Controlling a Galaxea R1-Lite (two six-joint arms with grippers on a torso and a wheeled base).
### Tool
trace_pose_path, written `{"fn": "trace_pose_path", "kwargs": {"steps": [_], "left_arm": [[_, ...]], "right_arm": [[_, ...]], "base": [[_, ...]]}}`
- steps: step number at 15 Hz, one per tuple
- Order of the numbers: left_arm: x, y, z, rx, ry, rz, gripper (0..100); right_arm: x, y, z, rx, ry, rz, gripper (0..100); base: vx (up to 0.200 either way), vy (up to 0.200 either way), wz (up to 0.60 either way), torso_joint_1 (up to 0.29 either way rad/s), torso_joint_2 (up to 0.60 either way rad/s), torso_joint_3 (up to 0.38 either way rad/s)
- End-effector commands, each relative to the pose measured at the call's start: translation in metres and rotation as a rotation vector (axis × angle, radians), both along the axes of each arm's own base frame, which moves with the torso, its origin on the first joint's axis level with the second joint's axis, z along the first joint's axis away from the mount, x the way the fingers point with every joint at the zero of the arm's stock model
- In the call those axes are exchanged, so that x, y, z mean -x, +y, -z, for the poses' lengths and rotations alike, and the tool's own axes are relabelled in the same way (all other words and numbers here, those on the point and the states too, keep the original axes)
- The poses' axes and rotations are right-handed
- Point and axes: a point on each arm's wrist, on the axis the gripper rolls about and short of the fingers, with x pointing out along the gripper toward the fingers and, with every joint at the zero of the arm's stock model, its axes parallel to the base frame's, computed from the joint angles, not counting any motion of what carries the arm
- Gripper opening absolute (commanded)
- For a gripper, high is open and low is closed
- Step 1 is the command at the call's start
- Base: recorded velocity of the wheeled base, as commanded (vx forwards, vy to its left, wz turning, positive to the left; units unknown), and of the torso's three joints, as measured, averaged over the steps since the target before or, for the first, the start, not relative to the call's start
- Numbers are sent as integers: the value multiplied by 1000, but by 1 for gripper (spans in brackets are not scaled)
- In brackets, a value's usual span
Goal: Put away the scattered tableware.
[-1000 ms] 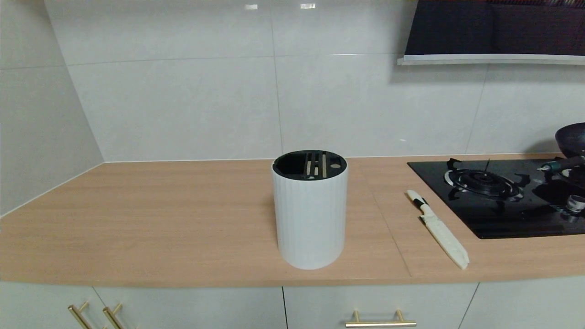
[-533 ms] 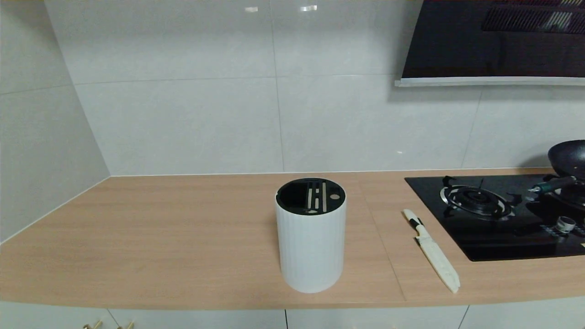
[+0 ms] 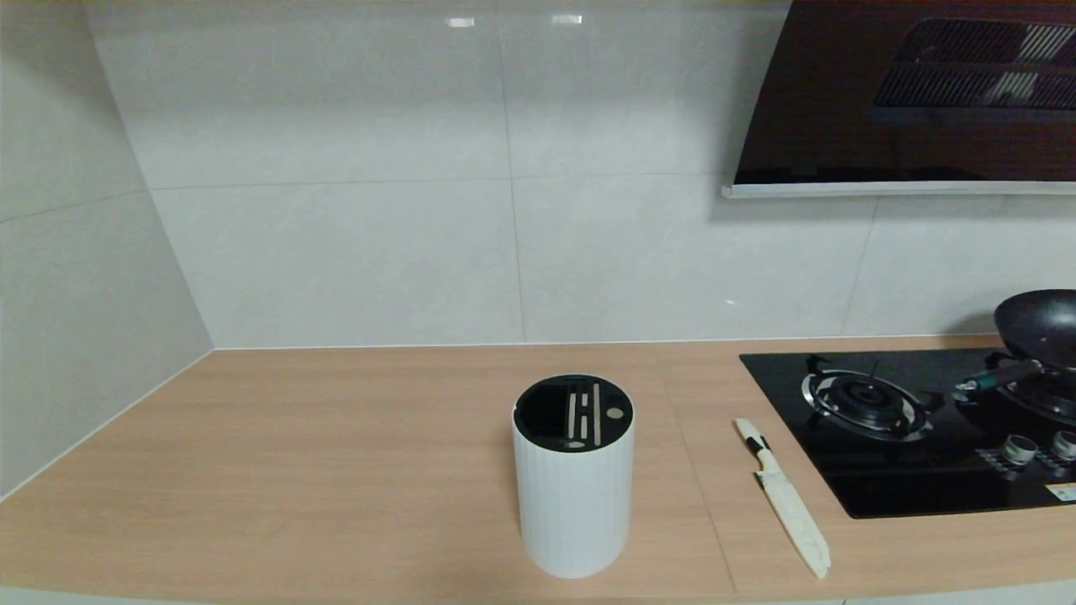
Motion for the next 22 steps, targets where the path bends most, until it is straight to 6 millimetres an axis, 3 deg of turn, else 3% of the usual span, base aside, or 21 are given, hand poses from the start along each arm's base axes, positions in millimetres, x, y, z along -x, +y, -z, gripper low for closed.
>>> {"fn": "trace_pose_path", "kwargs": {"steps": [1,12,13,14,16,19,20,22], "left_arm": [[0,0,0,0,-1,0,100],[0,0,0,0,1,0,100],[0,0,0,0,1,0,100],[0,0,0,0,1,0,100],[0,0,0,0,1,0,100],[0,0,0,0,1,0,100],[0,0,0,0,1,0,100],[0,0,0,0,1,0,100]], "right_arm": [[0,0,0,0,1,-1,100],[0,0,0,14,0,-1,100],[2,0,-10,20,-51,-5,100],[9,0,-34,7,-126,-23,100],[6,1,-57,8,-71,-89,100],[-28,2,-83,4,120,-119,100],[-55,4,-96,-5,234,-157,100],[-98,9,-102,-12,349,-200,100]], "base": [[0,0,0,193,-398,-212],[0,0,0,42,-91,-45],[0,0,0,0,0,0],[0,0,0,0,0,0],[0,0,0,0,0,0],[0,0,0,0,0,0],[0,0,0,0,0,0],[0,0,0,0,0,0]]}}
